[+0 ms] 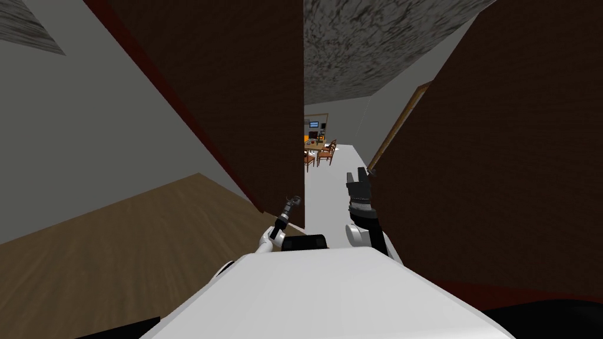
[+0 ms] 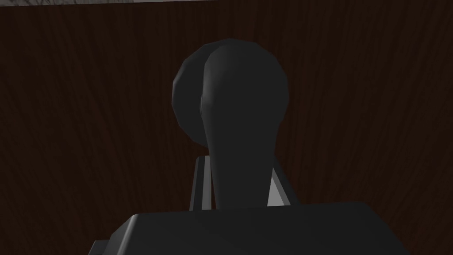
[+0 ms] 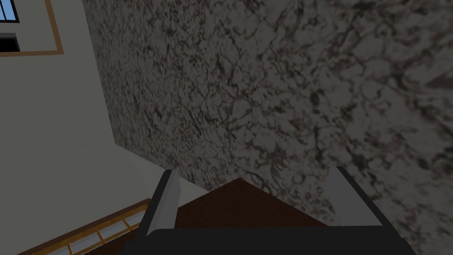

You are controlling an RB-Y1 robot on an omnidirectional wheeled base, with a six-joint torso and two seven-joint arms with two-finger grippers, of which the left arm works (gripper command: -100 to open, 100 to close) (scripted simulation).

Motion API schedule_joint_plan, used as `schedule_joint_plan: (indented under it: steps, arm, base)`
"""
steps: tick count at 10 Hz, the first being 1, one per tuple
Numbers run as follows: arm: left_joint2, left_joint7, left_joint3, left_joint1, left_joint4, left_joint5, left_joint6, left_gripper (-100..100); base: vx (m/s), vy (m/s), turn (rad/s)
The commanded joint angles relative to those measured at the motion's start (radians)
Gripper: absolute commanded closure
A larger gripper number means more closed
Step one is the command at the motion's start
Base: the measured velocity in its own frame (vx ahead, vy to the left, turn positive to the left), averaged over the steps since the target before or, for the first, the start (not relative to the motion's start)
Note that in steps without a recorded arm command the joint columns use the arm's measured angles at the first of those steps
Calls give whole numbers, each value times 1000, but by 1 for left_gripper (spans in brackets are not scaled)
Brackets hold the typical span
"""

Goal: Push the door open

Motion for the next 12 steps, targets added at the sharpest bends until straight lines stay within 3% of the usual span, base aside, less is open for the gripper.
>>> schedule_joint_plan:
  steps: [1, 6, 7, 9, 10, 12]
  arm:
    - [3, -7, 23, -35, 38, 11, -24, 100]
    - [13, -37, 86, -37, 47, 41, -22, 100]
    - [13, -37, 86, -34, 19, 41, -22, 100]
    - [13, -37, 86, -37, 47, 41, -22, 100]
    - [14, -48, 109, -37, 50, 52, -21, 100]
    - [14, -55, 125, -38, 52, 59, -21, 100]
  base:
    - [120, -81, 26]
    - [149, -117, 54]
    - [107, -93, 40]
    - [28, -27, -13]
    - [94, -80, 56]
    - [119, -148, 92]
